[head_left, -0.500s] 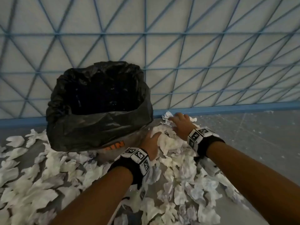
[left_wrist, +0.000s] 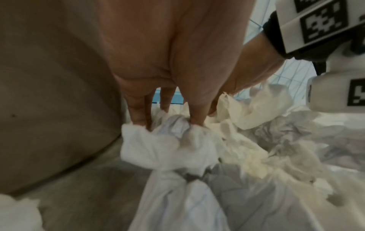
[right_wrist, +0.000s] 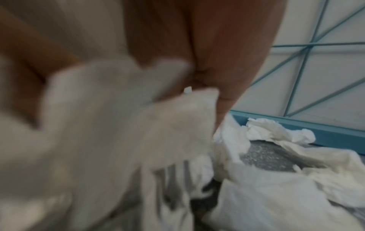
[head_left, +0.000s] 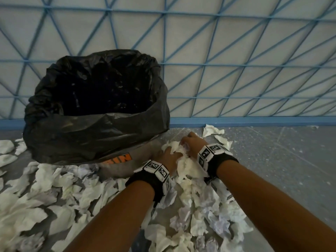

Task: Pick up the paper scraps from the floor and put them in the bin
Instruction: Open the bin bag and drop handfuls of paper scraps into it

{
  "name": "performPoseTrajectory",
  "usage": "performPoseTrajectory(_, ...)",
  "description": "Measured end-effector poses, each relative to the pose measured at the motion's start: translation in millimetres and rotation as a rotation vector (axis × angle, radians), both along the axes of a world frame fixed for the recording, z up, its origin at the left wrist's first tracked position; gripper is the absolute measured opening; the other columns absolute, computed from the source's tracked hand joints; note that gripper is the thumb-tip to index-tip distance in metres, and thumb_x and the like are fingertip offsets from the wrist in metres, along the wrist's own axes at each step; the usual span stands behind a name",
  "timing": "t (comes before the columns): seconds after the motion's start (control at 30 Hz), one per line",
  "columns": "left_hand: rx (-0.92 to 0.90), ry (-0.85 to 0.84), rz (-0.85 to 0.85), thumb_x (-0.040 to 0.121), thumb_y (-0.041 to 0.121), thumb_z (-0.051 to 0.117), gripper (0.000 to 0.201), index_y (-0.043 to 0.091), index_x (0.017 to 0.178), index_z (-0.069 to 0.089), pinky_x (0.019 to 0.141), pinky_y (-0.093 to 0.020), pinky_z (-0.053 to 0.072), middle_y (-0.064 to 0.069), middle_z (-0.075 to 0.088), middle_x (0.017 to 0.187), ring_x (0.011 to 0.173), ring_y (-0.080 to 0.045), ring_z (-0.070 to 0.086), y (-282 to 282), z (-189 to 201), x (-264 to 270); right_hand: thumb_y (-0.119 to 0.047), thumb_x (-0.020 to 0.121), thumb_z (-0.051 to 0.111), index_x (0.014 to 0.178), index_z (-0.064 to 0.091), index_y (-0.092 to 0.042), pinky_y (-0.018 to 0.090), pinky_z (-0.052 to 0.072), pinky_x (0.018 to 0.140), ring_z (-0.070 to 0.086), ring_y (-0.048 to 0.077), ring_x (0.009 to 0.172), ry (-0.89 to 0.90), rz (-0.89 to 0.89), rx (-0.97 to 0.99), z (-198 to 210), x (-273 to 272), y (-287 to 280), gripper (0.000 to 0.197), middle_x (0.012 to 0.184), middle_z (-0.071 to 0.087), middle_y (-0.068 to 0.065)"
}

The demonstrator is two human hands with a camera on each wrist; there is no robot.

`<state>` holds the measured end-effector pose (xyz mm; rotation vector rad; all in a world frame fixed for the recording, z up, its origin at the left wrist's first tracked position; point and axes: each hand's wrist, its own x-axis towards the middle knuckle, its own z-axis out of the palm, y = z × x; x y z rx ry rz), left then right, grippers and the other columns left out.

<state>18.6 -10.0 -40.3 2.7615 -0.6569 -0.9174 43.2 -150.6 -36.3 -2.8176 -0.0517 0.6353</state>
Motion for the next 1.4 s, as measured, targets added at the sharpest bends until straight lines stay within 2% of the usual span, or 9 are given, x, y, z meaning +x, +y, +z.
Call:
performPoseTrajectory(0.3,-0.113,-0.217,0.057,0.094,0.009,0.042,0.026,0.003,0.115,0.057,0.097,-0.039,0.046,-0.019,0.056,0.124,0.113,-0.033,0.056,-7.8,17.8,-10.1,-0.002,0.089,0.05,0.118,0.058,-0.004,0.035,0.042,0.098,0.051,0.035,0.119,-0.099,-0.062,0.013,14.1,-0.2,-1.9,0.03,0.132,0.045,0.019)
performPoseTrajectory(0.47,-0.409,-0.393,0.015,0.066,0.007,0.079,0.024,0.007,0.087,0.069,0.078,-0.017,0.052,-0.01,0.069,0.094,0.085,-0.018,0.069,-6.7,57.9,-40.2,0.002,0.084,0.055,0.115,0.06,-0.004,0.032,0.039,0.095,0.05,0.035,0.117,-0.223,-0.192,0.117,53.9,-6.1,-12.4,0.033,0.128,0.046,0.02)
performPoseTrajectory(0.63,-0.634,-0.357,0.017,0.098,0.019,0.039,0.03,0.011,0.122,0.055,0.099,-0.021,0.034,-0.006,0.052,0.129,0.119,-0.019,0.05,12.4,129.7,-69.4,0.003,0.081,0.058,0.11,0.064,0.0,0.03,0.038,0.091,0.053,0.035,0.113,-0.491,-0.295,0.209,133.5,-27.1,-25.1,0.03,0.123,0.052,0.023)
performPoseTrajectory(0.8,-0.927,-0.54,0.196,0.088,0.013,0.059,0.016,0.01,0.101,0.067,0.071,0.005,0.034,-0.005,0.066,0.1,0.086,-0.006,0.055,62.5,221.7,-49.5,0.0,0.079,0.063,0.104,0.065,0.0,0.014,0.034,0.082,0.056,0.031,0.107,-0.823,-0.283,0.342,217.9,-31.9,-0.7,0.026,0.118,0.054,0.023)
performPoseTrajectory(0.93,-1.012,-0.611,0.386,0.082,0.009,0.066,0.022,0.016,0.101,0.057,0.053,0.003,0.038,0.007,0.056,0.075,0.056,0.008,0.055,109.7,264.2,-20.2,-0.005,0.078,0.066,0.1,0.064,0.0,-0.003,0.03,0.068,0.052,0.018,0.091,-0.965,-0.187,0.456,261.4,-27.9,51.7,0.022,0.108,0.055,0.019)
performPoseTrajectory(1.03,-0.832,-0.723,0.441,0.081,0.01,0.065,0.028,0.013,0.107,0.053,0.053,-0.005,0.04,0.002,0.059,0.086,0.057,0.001,0.053,136.0,271.4,0.5,-0.003,0.078,0.065,0.096,0.063,0.0,0.021,0.038,0.076,0.055,0.024,0.09,-0.938,-0.069,0.51,269.3,-23.5,97.8,0.018,0.097,0.046,0.009)
performPoseTrajectory(1.1,-0.529,-0.687,0.425,0.084,0.014,0.061,0.027,0.011,0.11,0.054,0.074,-0.023,0.045,-0.01,0.064,0.102,0.077,-0.019,0.06,147.9,263.2,13.9,0.0,0.078,0.06,0.099,0.063,0.0,0.032,0.041,0.085,0.057,0.032,0.098,-0.799,0.018,0.45,259.3,-14.5,126.2,0.021,0.105,0.051,0.016)
performPoseTrajectory(1.23,-0.105,-0.421,0.303,0.094,0.028,0.046,0.036,0.017,0.127,0.052,0.104,-0.034,0.038,-0.011,0.052,0.137,0.124,-0.028,0.049,159.5,247.7,22.6,-0.017,0.088,0.056,0.126,0.055,-0.012,0.037,0.044,0.101,0.053,0.031,0.12,-0.359,0.196,0.168,241.3,-10.1,159.1,0.039,0.13,0.056,0.016)
performPoseTrajectory(1.4,-0.113,-0.487,0.214,0.094,0.018,0.041,0.042,0.022,0.136,0.044,0.106,-0.037,0.038,-0.011,0.05,0.14,0.126,-0.03,0.048,156.7,252.5,11.8,-0.024,0.094,0.046,0.128,0.054,-0.022,0.038,0.044,0.1,0.055,0.03,0.118,-0.407,0.291,0.089,248.4,-15.3,154.9,0.036,0.13,0.06,0.01)
